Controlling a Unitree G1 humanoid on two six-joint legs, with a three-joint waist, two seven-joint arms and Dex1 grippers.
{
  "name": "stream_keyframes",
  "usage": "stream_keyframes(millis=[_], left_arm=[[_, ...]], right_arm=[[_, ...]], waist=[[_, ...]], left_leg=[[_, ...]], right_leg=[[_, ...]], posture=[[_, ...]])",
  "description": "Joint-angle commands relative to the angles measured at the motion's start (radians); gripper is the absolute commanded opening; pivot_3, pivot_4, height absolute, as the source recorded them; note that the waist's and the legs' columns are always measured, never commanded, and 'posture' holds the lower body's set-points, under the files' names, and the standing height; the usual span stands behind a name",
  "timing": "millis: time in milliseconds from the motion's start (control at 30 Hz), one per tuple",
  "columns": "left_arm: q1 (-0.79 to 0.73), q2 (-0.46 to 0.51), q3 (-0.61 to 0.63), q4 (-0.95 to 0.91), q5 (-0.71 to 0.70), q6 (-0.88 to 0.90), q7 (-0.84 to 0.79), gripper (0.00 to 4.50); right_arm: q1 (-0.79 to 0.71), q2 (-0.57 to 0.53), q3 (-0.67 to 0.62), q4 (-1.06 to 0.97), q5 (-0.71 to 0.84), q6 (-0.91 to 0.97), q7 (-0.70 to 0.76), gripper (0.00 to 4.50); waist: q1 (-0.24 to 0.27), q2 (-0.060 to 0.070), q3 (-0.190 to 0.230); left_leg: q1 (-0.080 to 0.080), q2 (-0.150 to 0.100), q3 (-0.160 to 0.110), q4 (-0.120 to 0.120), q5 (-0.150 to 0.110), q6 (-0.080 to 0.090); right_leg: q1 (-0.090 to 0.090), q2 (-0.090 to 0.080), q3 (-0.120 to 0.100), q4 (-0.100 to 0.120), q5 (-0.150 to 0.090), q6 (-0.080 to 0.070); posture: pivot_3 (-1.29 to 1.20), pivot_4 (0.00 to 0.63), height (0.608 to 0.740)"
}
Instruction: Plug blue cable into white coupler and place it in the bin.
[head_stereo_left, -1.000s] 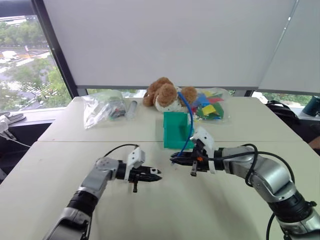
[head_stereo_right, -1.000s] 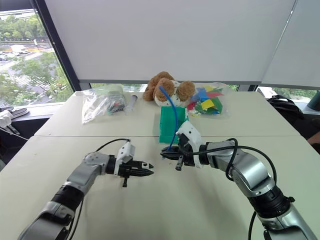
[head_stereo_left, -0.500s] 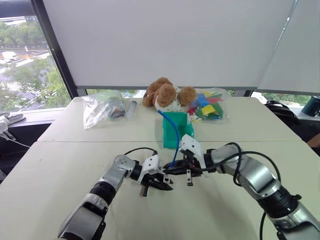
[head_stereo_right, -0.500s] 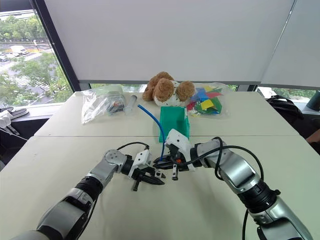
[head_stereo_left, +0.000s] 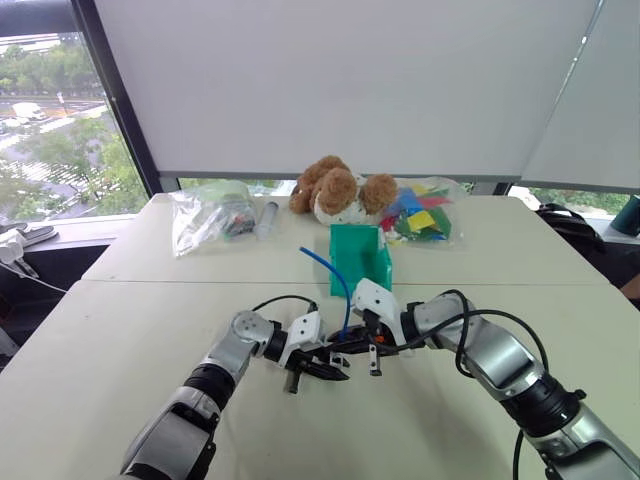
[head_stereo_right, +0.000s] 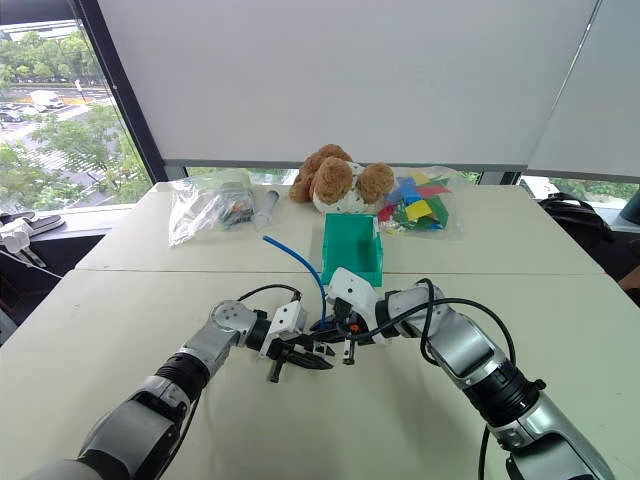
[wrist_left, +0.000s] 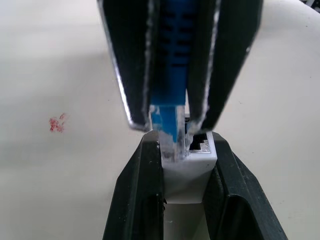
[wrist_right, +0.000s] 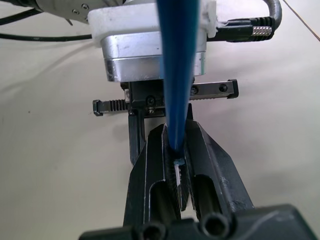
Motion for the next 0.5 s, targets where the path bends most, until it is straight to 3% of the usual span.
stream_keyframes(millis=[33,500], left_arm=[[-0.002,0.004,0.009,0.014,0.025,-0.001,0.022,0.41],[-0.005,0.002,0.01,0.019,0.027,-0.004,0.028,0.41]], right_arm=[[0.01,-0.015,-0.012,-0.022,-0.018,-0.008,0.015,0.0],[0.026,-0.013,0.0,-0.066,-0.03,0.03,0.034,0.0]], waist=[[0.0,0.0,0.0],[0.0,0.0,0.0]], left_leg=[[0.0,0.0,0.0,0.0,0.0,0.0],[0.002,0.0,0.0,0.0,0.0,0.0]], right_leg=[[0.0,0.0,0.0,0.0,0.0,0.0],[0.002,0.0,0.0,0.0,0.0,0.0]], posture=[[0.0,0.15,0.74],[0.0,0.15,0.74]])
